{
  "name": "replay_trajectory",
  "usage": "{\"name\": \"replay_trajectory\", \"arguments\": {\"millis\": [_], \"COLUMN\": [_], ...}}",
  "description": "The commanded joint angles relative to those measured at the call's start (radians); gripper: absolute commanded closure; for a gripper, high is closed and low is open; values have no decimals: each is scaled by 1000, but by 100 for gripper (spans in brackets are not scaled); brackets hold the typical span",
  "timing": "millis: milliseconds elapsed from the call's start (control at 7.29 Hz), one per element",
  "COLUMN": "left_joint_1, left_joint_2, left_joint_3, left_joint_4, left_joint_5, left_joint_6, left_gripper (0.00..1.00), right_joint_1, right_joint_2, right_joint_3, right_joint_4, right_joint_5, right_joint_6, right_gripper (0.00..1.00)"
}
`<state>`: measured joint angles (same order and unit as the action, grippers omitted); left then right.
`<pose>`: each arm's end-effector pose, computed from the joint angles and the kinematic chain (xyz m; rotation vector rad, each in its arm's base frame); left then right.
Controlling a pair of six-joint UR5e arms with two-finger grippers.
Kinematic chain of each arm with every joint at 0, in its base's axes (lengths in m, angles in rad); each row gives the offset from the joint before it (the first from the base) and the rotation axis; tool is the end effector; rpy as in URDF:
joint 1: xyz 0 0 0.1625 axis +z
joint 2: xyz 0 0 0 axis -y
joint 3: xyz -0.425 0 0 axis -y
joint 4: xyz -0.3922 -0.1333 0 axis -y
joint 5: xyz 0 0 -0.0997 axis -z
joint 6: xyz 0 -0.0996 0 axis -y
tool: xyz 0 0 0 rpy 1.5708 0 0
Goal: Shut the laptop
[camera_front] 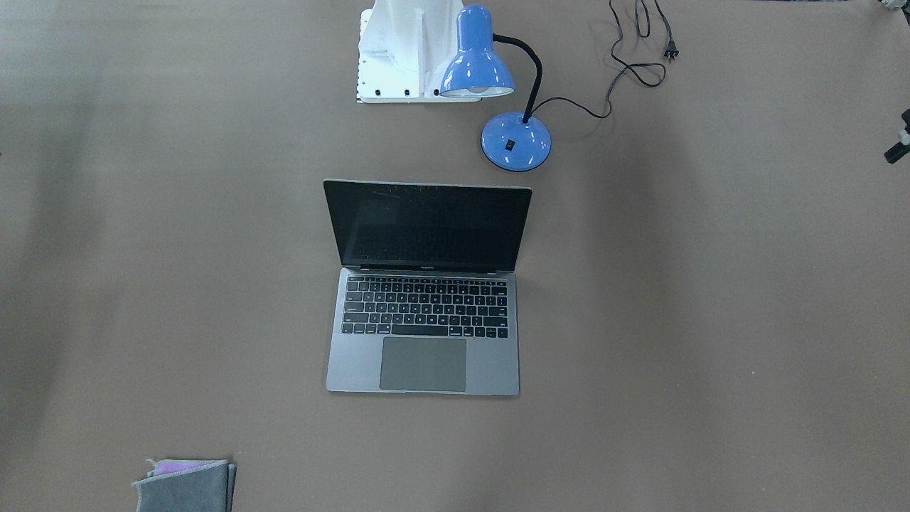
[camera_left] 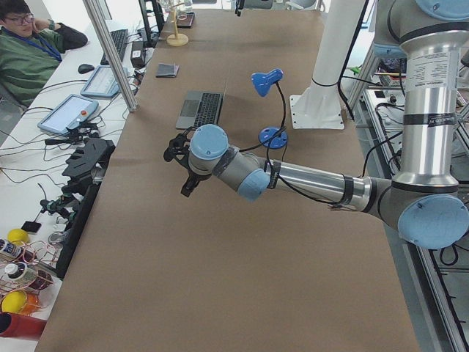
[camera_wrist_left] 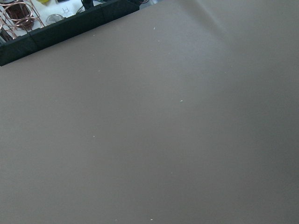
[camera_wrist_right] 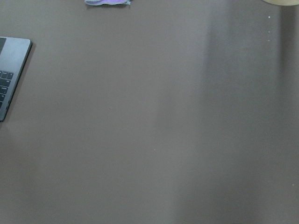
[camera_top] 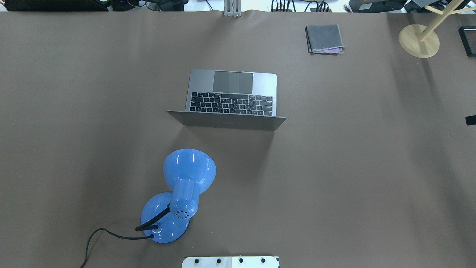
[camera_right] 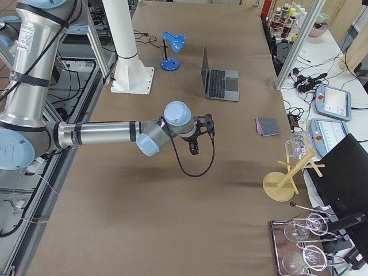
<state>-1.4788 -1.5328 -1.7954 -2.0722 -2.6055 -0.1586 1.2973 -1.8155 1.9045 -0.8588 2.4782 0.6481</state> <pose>-0.0035 -0.4809 0.4904 0.4948 1.0604 0.2966 -0.0556 -0.4010 0.5111 0.2836 -1.0917 -0.0290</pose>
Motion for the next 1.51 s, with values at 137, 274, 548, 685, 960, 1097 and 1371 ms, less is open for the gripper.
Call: {"name": "replay_trajectory", "arguments": {"millis": [137, 274, 548, 685, 960, 1097, 1371], "left_joint_1": [184, 234, 340, 406, 536, 599, 725], "left_joint_2": [-90, -120, -171, -203, -326, -346, -345], "left_joint_3": [8, 13, 14, 14, 10, 16, 17], "left_joint_4": [-236, -253, -252, -255, -266, -313, -361], "left_joint_5": [-11, -11, 28, 50, 51, 73, 217], "left_joint_6": [-434, -505, -535, -629, -909, -991, -1024], "left_gripper": [16, 54, 100, 100, 100, 100, 100], "right_joint_1": [-180, -255, -396, -480, -640, -721, -876], "right_joint_2": [79, 81, 129, 139, 179, 179, 195], "right_joint_3": [79, 121, 152, 178, 226, 249, 265], "right_joint_4": [26, 26, 24, 24, 24, 24, 21], "right_joint_5": [-42, -126, -261, -345, -508, -580, -768], "right_joint_6": [345, 448, 540, 621, 753, 803, 849], "right_gripper": [67, 86, 100, 100, 100, 100, 100]}}
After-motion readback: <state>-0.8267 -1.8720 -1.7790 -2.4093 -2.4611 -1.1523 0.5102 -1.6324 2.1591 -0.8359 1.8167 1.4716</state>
